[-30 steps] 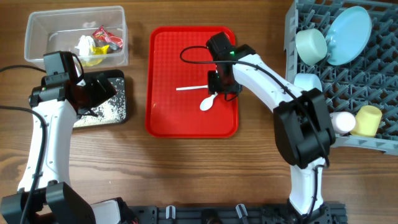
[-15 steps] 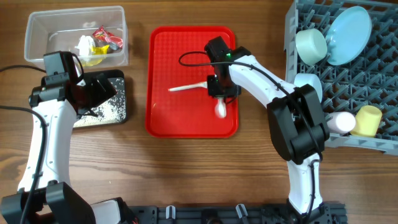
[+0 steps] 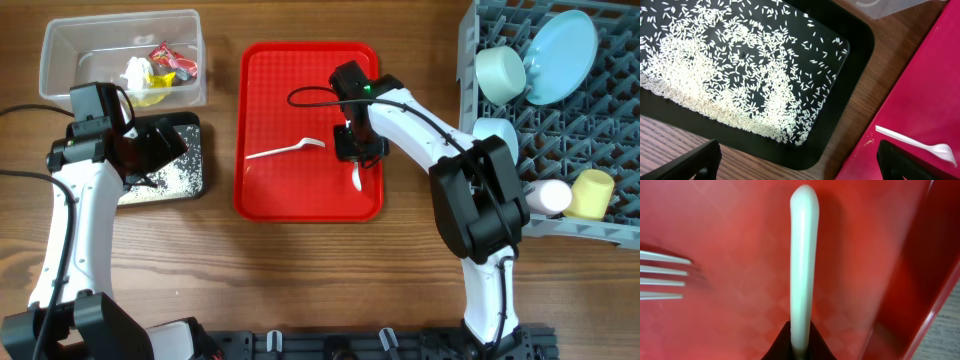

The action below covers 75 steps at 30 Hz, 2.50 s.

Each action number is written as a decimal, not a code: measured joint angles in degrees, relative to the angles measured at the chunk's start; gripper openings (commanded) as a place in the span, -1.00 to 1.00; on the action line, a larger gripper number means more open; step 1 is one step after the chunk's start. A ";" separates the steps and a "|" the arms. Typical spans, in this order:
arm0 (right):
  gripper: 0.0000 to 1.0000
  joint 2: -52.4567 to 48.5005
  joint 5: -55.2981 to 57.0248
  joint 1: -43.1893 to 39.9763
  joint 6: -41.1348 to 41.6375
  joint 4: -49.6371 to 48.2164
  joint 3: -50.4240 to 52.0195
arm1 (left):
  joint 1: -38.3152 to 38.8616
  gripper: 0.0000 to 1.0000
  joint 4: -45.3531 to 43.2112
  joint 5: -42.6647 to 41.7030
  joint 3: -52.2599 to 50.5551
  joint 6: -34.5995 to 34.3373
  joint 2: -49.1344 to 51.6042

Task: Sort waste into correct bins and load items into the dishwasher rack
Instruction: 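Carry the spoon right and drop it into the dish rack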

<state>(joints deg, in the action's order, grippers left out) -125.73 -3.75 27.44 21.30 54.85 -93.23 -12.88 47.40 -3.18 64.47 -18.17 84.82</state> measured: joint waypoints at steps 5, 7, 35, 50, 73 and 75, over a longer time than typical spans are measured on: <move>-0.91 1.70 -0.31 -1.64 -2.14 2.51 -0.07 | 0.00 1.00 0.00 0.02 0.00 0.00 0.00; -0.91 4.76 -0.31 -2.82 -3.76 2.64 -0.07 | 0.00 1.00 0.00 0.00 0.00 0.00 0.00; -0.91 39.82 4.81 -41.57 -12.26 15.58 -1.84 | 0.00 1.00 -0.90 0.00 0.00 0.00 0.00; -0.91 39.82 3.96 -41.59 -12.52 16.46 -1.84 | 0.00 1.00 -1.31 0.00 0.00 0.00 0.00; -0.92 39.82 16.22 -64.81 28.33 19.04 9.97 | 0.00 1.00 -1.31 0.00 0.00 0.00 0.00; -0.92 39.82 16.72 -66.27 32.11 18.93 13.03 | 0.02 1.00 -1.22 0.02 0.00 0.00 0.00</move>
<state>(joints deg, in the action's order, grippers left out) -85.91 12.97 -38.83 53.41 73.78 -80.20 -12.86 46.17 -3.16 64.47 -18.17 84.82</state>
